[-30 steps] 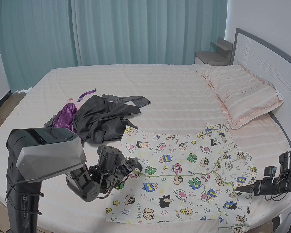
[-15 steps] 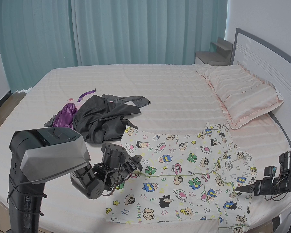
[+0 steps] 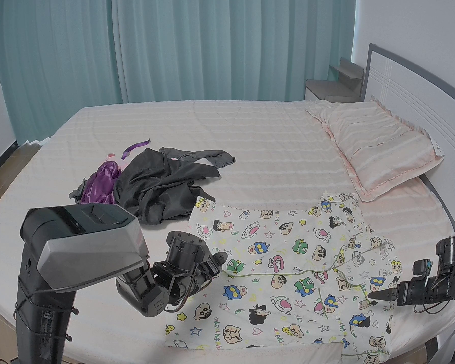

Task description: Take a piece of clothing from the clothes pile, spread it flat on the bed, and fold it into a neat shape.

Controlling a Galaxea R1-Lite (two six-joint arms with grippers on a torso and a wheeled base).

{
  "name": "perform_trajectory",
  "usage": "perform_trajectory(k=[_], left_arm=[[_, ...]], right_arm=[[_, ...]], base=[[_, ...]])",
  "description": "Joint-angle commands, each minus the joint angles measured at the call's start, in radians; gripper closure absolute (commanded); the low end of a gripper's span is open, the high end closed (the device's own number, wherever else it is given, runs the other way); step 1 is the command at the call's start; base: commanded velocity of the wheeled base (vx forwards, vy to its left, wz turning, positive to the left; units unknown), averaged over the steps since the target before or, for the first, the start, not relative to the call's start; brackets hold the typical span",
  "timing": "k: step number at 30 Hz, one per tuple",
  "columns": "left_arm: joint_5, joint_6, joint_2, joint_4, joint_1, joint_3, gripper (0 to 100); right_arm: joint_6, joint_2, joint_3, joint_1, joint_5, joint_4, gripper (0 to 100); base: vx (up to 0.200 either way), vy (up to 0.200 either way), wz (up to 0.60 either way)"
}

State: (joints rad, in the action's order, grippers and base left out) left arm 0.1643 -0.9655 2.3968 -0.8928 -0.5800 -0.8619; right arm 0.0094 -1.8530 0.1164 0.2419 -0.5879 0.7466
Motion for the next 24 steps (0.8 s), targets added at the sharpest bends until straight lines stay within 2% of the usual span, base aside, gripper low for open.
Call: perform_trajectory(k=[1, 3, 6, 9, 10, 13, 19, 24], left_arm=[[0.011, 0.002, 0.005, -0.006, -0.004, -0.008, 0], [0.018, 0.005, 0.010, -0.006, -0.004, -0.017, 0], [0.066, 0.053, 0.044, -0.005, -0.004, -0.045, 0], [0.106, 0.060, 0.053, 0.000, -0.006, -0.054, 0], [0.109, 0.060, 0.053, 0.000, -0.004, -0.052, 100], [0.175, 0.042, 0.053, 0.000, -0.001, -0.037, 100], [0.222, 0.028, 0.044, 0.000, 0.006, 0.023, 100], [0.291, 0.033, 0.031, 0.000, 0.002, 0.038, 100]], right_arm=[[0.000, -0.002, 0.000, 0.000, 0.000, 0.000, 0], [0.000, -0.002, 0.000, 0.000, -0.001, 0.000, 0], [0.000, 0.000, 0.000, 0.000, 0.000, 0.000, 0], [0.000, 0.000, 0.000, 0.000, -0.001, 0.002, 0], [0.000, 0.000, 0.000, 0.000, -0.001, 0.000, 0], [0.000, 0.000, 0.000, 0.000, -0.001, 0.002, 0], [0.000, 0.000, 0.000, 0.000, -0.001, 0.000, 0], [0.000, 0.000, -0.001, 0.000, -0.001, 0.000, 0]], base=[[0.000, 0.000, 0.00], [0.000, 0.000, 0.00], [0.000, 0.000, 0.00], [0.000, 0.000, 0.00], [0.000, 0.000, 0.00], [0.000, 0.000, 0.00], [0.000, 0.000, 0.00], [0.000, 0.000, 0.00]])
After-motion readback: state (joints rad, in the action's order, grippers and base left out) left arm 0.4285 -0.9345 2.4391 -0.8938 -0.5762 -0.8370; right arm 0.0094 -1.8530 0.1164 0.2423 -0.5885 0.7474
